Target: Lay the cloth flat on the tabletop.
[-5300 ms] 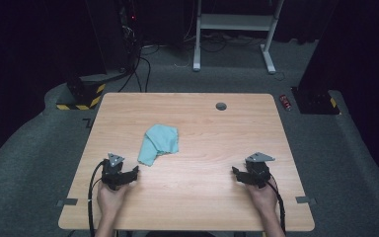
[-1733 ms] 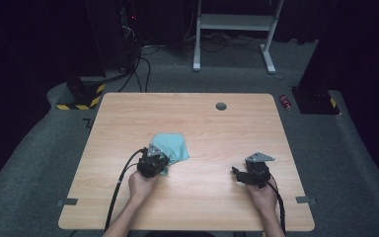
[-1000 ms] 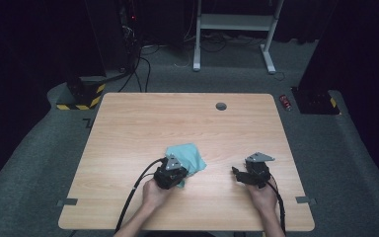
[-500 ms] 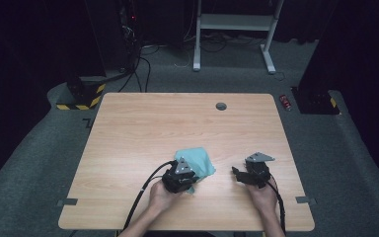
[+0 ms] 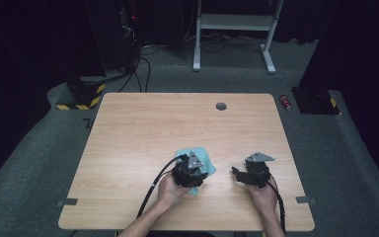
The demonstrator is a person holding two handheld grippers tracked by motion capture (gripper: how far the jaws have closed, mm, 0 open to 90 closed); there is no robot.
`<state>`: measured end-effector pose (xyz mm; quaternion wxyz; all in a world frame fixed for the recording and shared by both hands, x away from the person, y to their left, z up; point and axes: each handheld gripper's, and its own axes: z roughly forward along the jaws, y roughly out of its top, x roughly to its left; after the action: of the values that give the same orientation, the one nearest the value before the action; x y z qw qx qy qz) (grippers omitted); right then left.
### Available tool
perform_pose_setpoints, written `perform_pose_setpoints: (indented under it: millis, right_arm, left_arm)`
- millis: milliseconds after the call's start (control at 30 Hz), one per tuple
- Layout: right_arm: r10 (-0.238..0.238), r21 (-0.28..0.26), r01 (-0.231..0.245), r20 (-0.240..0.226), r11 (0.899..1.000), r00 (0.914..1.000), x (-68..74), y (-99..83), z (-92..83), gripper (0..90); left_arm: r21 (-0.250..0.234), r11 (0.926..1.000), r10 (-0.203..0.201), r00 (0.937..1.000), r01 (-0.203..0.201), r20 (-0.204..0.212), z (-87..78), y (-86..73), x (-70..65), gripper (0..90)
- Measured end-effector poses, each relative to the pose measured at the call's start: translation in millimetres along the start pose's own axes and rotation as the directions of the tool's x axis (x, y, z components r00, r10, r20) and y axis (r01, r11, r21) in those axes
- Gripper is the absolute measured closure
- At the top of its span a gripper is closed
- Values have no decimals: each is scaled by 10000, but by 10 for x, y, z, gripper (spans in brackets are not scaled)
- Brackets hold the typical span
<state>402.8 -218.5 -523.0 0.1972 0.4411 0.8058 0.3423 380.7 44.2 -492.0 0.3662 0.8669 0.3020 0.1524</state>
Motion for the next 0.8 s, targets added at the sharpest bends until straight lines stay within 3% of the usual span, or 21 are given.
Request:
perform_pose_setpoints:
  millis: [200,433,533,800]
  right_arm:
    - [-23,12,23,-20,10000,10000,1,0,0,335]
    - [-38,8,38,-24,10000,10000,0,0,0,335]
    - [-12,18,12,-24,10000,10000,2,0,0,335]
    - [-49,1,49,-37,10000,10000,1,0,1,335]
  left_arm:
    - [397,9982,462,9989,-459,-81,138,87,-75,506]
    - [760,9954,597,9981,-587,-113,281,97,-85,536]
    - [993,9929,655,9978,-649,-32,330,94,-64,634]
    - [927,9937,616,9979,-631,190,299,95,-22,864]
